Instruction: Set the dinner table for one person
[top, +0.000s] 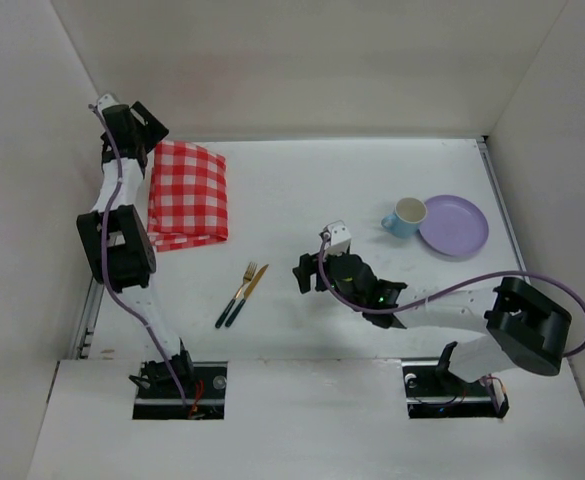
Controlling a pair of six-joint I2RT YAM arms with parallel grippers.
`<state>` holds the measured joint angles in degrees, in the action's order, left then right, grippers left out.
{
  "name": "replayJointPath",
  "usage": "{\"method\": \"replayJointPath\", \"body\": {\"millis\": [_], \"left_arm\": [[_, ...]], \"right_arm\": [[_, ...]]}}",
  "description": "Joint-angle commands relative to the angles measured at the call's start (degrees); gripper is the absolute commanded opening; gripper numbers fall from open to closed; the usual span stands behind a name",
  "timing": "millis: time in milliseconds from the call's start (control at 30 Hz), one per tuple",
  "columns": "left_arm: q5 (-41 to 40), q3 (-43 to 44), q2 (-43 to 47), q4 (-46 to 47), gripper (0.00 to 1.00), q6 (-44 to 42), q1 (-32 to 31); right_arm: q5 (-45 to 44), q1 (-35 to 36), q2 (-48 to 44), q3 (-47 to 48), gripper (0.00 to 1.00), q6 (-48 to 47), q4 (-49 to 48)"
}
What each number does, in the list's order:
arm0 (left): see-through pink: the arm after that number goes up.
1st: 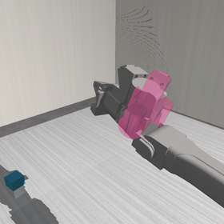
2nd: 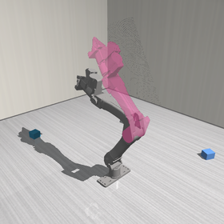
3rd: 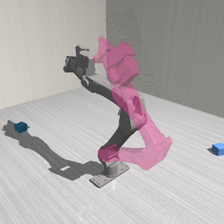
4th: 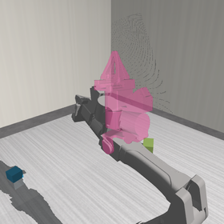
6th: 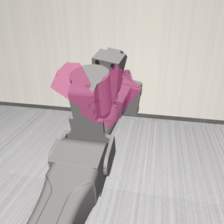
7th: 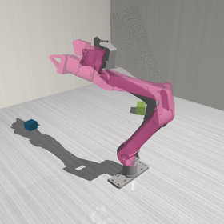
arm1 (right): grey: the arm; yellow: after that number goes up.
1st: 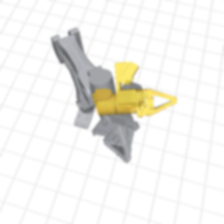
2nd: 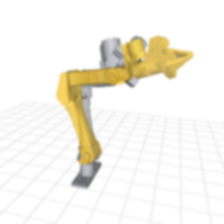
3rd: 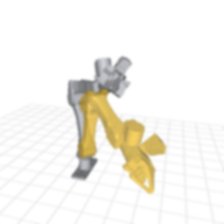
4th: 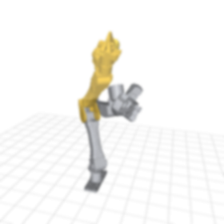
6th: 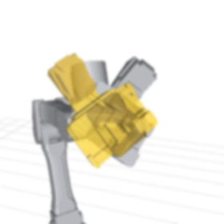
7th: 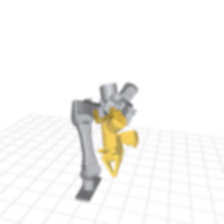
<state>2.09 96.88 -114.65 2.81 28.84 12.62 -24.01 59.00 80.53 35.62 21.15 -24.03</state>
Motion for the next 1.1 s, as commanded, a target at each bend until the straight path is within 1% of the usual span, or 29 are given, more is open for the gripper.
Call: {"method": "replayJointPath", "body": {"millis": [0,233,267,300,333,400,433,500,533,600,700,800,933,1067], "left_arm": [[5.38,6.38,-3.72,-11.50,0.77,-6.16,0.52],[6.35,6.48,-6.72,-11.87,0.73,-9.24,0.17],[6.79,5.78,-6.90,-11.51,0.72,-9.24,-0.01],[7.31,4.91,-6.99,-10.99,0.69,-9.15,-0.27],[7.66,4.11,-6.99,-10.29,0.65,-9.15,-0.53],[7.93,1.92,-6.38,-8.62,0.50,-8.54,-0.80],[7.93,1.04,-5.94,-8.00,0.41,-8.19,-0.80],[8.37,-0.02,-4.71,-7.64,0.27,-7.75,-1.24],[8.72,-0.37,-3.92,-7.56,0.22,-7.57,-1.59],[9.33,-0.81,-2.34,-7.55,0.16,-7.05,-2.55],[9.34,-1.08,0.64,-8.25,0.12,-5.82,-5.62],[9.43,-1.26,4.16,-8.52,0.11,-3.71,-10.45],[7.41,-1.08,7.50,-9.48,0.10,-1.07,-19.14],[2.06,-1.61,8.83,-9.84,0.11,1.83,-29.34]], "right_arm": [[1.16,0.72,0.59,2.00,0.85,-0.40,-2.86],[1.51,0.98,1.38,2.35,0.86,-0.58,-2.86],[1.51,0.98,1.47,2.35,0.86,-0.67,-2.86],[1.51,0.98,1.56,2.44,0.86,-0.76,-2.86],[1.51,0.98,1.64,2.44,0.86,-0.76,-2.86],[1.51,0.98,1.65,2.44,0.85,-0.84,-2.77],[1.42,1.07,1.56,2.44,0.85,-0.84,-2.86],[1.33,1.07,1.56,2.44,0.85,-0.84,-2.86],[1.25,1.07,1.47,2.44,0.85,-0.93,-2.86],[0.98,1.07,0.86,2.27,0.85,-1.02,-2.86],[0.89,1.07,-0.37,1.65,0.85,-1.02,-2.86],[0.89,0.37,-2.13,0.69,0.85,-0.85,-2.86],[1.42,-2.18,-4.76,-0.72,0.86,-0.05,-2.86],[1.51,-4.81,-7.14,-2.04,0.87,0.91,-2.86]]}}
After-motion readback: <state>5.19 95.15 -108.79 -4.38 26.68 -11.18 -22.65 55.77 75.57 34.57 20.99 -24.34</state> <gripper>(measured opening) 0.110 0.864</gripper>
